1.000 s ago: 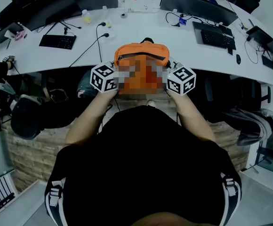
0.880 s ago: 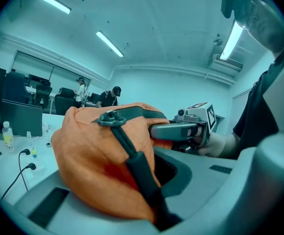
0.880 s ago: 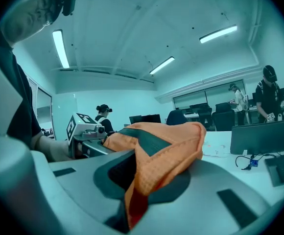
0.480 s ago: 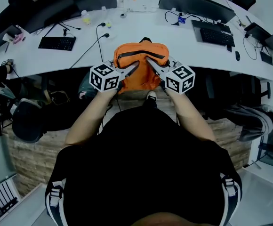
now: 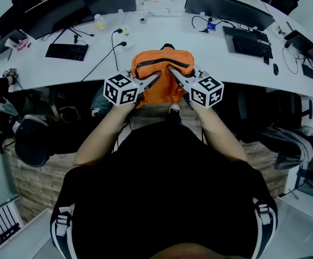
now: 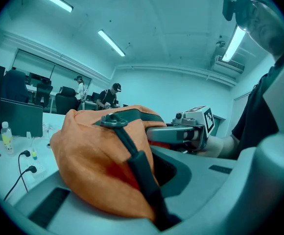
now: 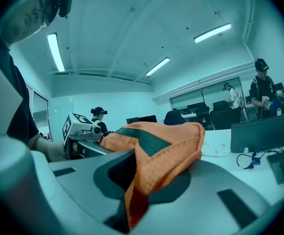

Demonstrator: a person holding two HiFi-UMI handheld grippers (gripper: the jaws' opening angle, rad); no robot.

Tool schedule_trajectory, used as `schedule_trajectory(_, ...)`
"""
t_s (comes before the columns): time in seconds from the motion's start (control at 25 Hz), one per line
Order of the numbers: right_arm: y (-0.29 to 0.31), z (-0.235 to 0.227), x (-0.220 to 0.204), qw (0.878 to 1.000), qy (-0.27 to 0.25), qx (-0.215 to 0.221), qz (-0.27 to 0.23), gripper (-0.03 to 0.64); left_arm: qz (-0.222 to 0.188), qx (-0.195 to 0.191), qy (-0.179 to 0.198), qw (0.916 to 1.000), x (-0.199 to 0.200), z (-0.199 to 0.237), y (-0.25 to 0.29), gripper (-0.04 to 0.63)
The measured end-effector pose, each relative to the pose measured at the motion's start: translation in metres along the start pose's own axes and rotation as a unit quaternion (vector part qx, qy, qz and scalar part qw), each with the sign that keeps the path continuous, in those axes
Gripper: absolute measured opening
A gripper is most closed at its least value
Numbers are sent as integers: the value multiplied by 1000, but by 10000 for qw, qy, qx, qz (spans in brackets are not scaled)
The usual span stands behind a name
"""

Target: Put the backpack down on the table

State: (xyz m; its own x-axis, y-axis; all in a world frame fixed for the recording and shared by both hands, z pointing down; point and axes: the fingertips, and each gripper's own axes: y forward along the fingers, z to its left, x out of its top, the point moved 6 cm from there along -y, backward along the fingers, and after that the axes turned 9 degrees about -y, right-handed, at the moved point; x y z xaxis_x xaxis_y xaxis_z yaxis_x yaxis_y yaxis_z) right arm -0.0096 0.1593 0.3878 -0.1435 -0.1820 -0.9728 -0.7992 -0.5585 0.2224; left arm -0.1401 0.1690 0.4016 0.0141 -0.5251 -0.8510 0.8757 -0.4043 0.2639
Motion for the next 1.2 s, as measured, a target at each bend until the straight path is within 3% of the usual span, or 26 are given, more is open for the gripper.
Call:
schedule_trajectory(0.68,19,-61,-10,9988,305,387,65,60,210,270,-191,9992,16,36,41,49)
schedule_trajectory(1.2,42,-109,4,9978,179,595,209,60,146,368,-327,9987,44,68,68,49)
